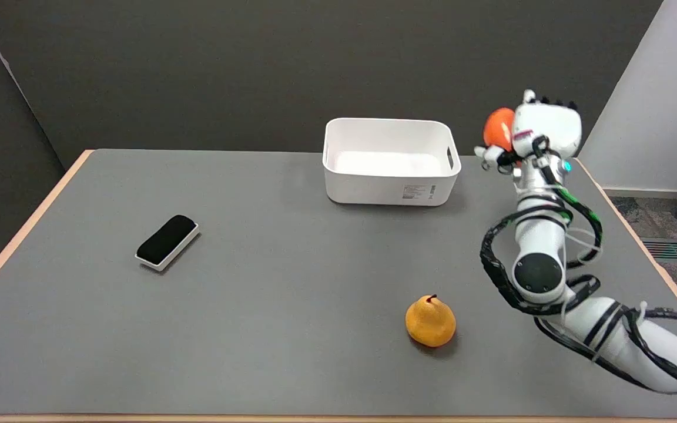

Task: Place mango into white box.

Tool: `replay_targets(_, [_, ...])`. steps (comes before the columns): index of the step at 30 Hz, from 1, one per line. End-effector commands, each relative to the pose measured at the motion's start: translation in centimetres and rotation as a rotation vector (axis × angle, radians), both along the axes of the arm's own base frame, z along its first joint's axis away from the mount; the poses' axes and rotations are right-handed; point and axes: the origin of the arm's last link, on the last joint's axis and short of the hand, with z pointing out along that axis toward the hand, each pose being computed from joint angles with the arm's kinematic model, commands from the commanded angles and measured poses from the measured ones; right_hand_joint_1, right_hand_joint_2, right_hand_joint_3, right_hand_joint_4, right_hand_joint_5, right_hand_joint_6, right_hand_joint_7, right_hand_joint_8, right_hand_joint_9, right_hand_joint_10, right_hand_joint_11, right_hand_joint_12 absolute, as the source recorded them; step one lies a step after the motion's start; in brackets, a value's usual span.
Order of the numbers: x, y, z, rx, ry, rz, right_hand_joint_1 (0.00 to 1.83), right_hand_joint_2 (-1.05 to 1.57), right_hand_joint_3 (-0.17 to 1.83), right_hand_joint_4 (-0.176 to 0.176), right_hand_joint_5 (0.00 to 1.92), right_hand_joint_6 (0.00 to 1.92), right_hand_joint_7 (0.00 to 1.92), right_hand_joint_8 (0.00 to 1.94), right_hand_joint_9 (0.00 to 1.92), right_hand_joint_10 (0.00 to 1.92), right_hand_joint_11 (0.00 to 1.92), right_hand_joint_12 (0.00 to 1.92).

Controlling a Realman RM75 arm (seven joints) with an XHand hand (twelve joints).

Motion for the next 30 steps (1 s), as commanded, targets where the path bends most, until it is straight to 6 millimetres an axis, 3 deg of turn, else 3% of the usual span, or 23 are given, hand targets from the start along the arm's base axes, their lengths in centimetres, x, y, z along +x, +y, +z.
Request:
replay_targets(1, [3.8,-9.4,-8.5,0.353,0.05,0.029,1.17,1.23,0.13,-0.176,0.63,1.49,0.69,1.51,0.83,1.36,0.77,1.87])
replay_targets(6, [2.7,-13.6,-11.9,0.468,-0.041,-0.05,1.17,1.24,0.12,-0.176,0.62,1.5,0.69,1.52,0.83,1.35,0.76,1.85])
replay_targets(10, [1.1,-15.6,-12.0,0.49,-0.171,-0.097,1.17,1.24,0.12,-0.176,0.61,1.51,0.68,1.53,0.82,1.33,0.75,1.82])
replay_targets(17, [-1.2,-18.0,-8.9,0.405,-0.43,-0.158,1.16,1.25,0.13,-0.176,0.6,1.54,0.67,1.54,0.81,1.29,0.7,1.78])
replay_targets(20, [-3.3,-17.8,-7.0,0.342,-0.61,-0.175,1.13,1.34,0.06,-0.176,0.34,1.64,0.74,1.58,0.78,1.29,0.61,1.72])
replay_targets(22, [-4.4,-17.4,-6.0,0.351,-0.756,-0.169,1.11,1.32,0.11,-0.17,0.33,1.64,0.73,1.55,0.76,1.28,0.59,1.68])
replay_targets(24, [-5.1,-17.0,-5.3,0.376,-0.873,-0.15,0.74,0.95,0.78,0.023,0.23,0.94,0.57,0.79,0.48,0.97,0.4,1.45])
replay_targets(25, [-5.2,-16.6,-4.8,0.395,-0.922,-0.133,0.58,0.84,0.87,0.046,0.16,0.64,0.43,0.53,0.35,0.82,0.27,1.33])
replay_targets(27, [-5.1,-16.1,-4.3,0.415,-0.939,-0.114,0.35,0.71,0.93,0.037,0.04,0.23,0.15,0.22,0.13,0.54,0.06,1.08])
replay_targets(28, [-4.8,-15.8,-4.0,0.423,-0.937,-0.1,0.29,0.66,1.0,0.031,0.0,0.09,0.01,0.09,0.02,0.37,0.0,0.92])
replay_targets(30, [-4.6,-15.2,-3.4,0.423,-0.929,-0.08,0.26,0.66,0.86,0.029,0.0,0.02,0.0,0.02,0.0,0.12,0.0,0.8])
